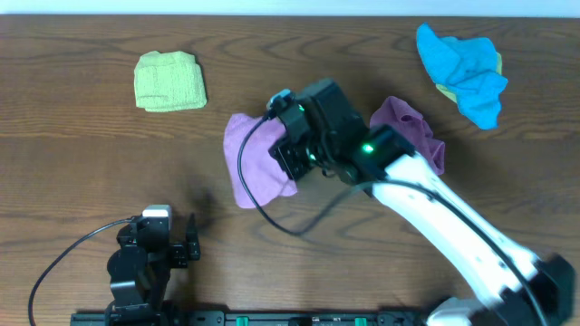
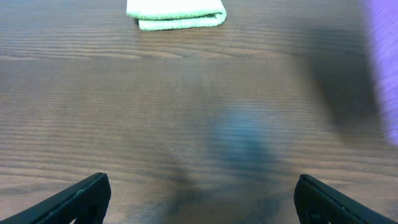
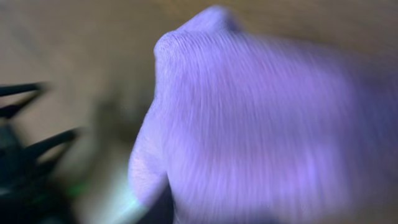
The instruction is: Fold the cloth
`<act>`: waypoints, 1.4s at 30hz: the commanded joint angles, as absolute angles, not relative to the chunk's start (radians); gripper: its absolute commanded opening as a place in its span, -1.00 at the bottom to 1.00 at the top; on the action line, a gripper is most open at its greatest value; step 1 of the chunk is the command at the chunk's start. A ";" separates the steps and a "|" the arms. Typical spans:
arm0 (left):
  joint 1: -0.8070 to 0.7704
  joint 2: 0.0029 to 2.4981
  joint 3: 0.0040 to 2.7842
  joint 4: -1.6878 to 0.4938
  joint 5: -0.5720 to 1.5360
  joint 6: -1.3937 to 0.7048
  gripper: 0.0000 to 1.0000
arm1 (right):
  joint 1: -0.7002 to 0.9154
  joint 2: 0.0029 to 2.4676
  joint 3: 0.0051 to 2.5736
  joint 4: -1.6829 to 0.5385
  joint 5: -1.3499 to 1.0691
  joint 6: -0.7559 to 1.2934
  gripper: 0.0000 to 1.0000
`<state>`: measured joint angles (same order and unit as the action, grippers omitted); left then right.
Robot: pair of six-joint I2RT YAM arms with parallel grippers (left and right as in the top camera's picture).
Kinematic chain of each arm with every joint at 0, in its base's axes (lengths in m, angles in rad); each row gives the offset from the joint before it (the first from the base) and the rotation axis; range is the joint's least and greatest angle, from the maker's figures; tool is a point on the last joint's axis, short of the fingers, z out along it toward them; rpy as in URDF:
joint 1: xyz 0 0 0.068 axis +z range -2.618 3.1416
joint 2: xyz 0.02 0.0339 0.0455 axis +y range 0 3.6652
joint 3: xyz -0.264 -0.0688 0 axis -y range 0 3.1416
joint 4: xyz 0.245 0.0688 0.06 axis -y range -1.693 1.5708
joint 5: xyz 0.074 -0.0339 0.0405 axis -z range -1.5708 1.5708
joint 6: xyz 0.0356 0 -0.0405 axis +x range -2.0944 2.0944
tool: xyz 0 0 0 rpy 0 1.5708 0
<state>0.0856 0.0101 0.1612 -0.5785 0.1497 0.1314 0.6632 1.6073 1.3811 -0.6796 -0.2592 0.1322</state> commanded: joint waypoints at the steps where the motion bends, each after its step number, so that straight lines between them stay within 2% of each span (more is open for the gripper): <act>1: 0.084 0.004 0.153 -0.578 0.150 0.134 0.91 | 0.607 1.675 1.399 -0.646 -0.101 0.141 0.98; 6: 0.084 0.004 0.153 -0.578 0.150 0.134 0.91 | 0.520 1.640 1.401 -0.619 -0.113 0.154 0.99; 12: 0.084 0.004 0.153 -0.575 0.150 0.134 0.91 | 0.478 1.637 1.398 -0.752 -0.239 0.157 0.98; 20: 0.084 0.004 0.153 -0.575 0.150 0.134 0.91 | 0.479 1.708 1.326 -0.845 -0.240 0.010 0.88; 26: 0.084 0.004 0.153 -0.575 0.150 0.134 0.91 | 0.476 1.765 1.271 -0.807 -0.287 -0.085 0.60; 33: 0.084 0.004 0.153 -0.575 0.150 -0.001 0.91 | 0.476 1.854 1.250 -0.768 -0.378 -0.121 0.65; 42: 0.084 0.004 0.153 -0.575 0.151 -0.024 0.91 | 0.479 1.916 1.248 -0.740 -0.436 -0.122 0.63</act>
